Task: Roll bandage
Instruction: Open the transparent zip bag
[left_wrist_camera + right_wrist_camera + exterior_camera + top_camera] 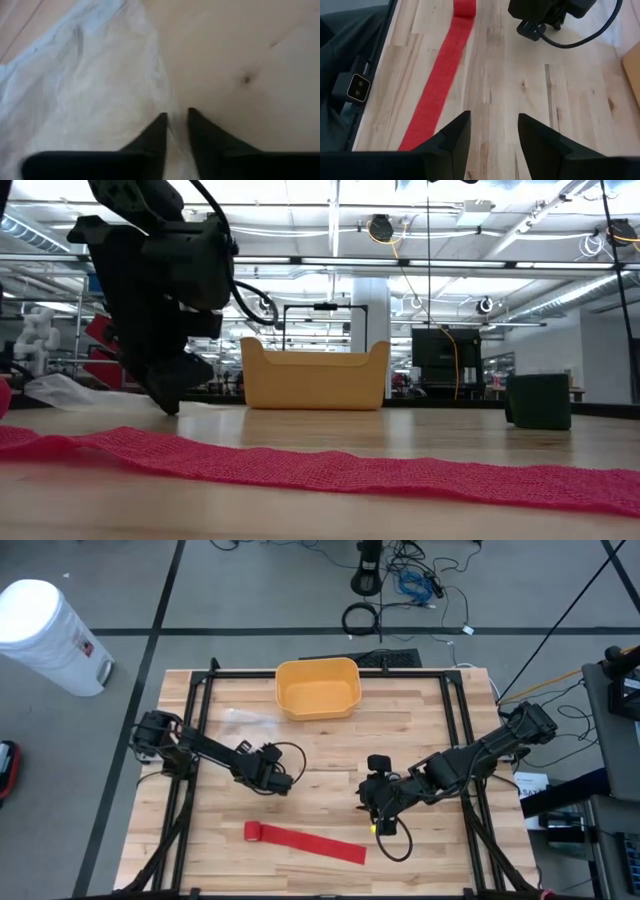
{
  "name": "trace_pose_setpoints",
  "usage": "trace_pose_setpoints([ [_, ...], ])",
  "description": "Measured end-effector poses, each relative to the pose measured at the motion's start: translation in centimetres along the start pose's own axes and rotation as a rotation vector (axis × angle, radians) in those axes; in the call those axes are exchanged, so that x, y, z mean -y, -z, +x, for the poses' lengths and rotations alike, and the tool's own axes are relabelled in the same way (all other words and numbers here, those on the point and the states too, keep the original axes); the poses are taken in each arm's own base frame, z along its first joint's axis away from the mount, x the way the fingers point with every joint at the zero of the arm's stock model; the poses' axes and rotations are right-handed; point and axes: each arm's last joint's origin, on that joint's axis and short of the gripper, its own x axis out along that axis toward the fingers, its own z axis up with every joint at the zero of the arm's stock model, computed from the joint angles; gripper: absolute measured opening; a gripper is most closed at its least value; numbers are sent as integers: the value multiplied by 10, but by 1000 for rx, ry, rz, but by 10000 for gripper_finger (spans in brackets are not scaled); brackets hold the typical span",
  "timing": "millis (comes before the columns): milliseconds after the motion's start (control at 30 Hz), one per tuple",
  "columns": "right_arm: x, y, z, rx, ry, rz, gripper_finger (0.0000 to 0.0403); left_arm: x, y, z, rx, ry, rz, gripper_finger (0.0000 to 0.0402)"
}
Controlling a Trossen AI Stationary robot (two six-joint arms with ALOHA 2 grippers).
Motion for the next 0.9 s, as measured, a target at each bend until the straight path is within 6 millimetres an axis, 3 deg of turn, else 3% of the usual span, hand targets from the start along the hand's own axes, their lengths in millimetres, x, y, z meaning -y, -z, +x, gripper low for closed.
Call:
trace_pose_setpoints([
  [100,0,0,0,0,0,-4,151,7,2,-6,24,41,11,11],
  [333,2,-1,0,27,75,-4,151,41,7,-43,124,248,53,4],
  [667,3,-1,0,36,104,-46,151,76,14,-127,301,476,252,2],
  [900,4,2,4,38,140,-107,151,84,27,-192,479,594,496,2],
])
